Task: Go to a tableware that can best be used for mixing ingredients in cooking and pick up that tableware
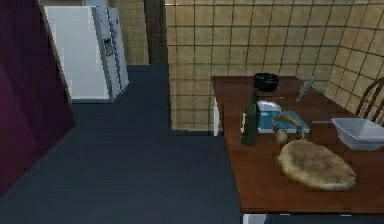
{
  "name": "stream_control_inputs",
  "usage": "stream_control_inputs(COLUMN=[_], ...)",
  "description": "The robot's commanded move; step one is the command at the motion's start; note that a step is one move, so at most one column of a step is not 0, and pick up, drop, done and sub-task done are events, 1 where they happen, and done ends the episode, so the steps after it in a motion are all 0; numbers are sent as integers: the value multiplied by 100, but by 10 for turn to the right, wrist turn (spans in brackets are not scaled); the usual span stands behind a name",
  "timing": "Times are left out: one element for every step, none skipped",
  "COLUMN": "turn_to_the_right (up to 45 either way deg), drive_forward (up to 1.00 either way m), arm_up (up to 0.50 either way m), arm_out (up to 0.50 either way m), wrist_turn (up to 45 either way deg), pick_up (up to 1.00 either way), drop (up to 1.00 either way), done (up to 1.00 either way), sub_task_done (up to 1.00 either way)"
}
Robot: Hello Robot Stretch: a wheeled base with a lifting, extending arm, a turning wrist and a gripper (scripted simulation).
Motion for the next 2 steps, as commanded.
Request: stream_control_inputs(turn_to_the_right=[450, 0], drive_forward=[0, 45], arm_up=[0, 0], arm_out=[0, 0], wrist_turn=[0, 0], pick_up=[0, 0], drop=[0, 0], done=[0, 0], sub_task_done=[0, 0])
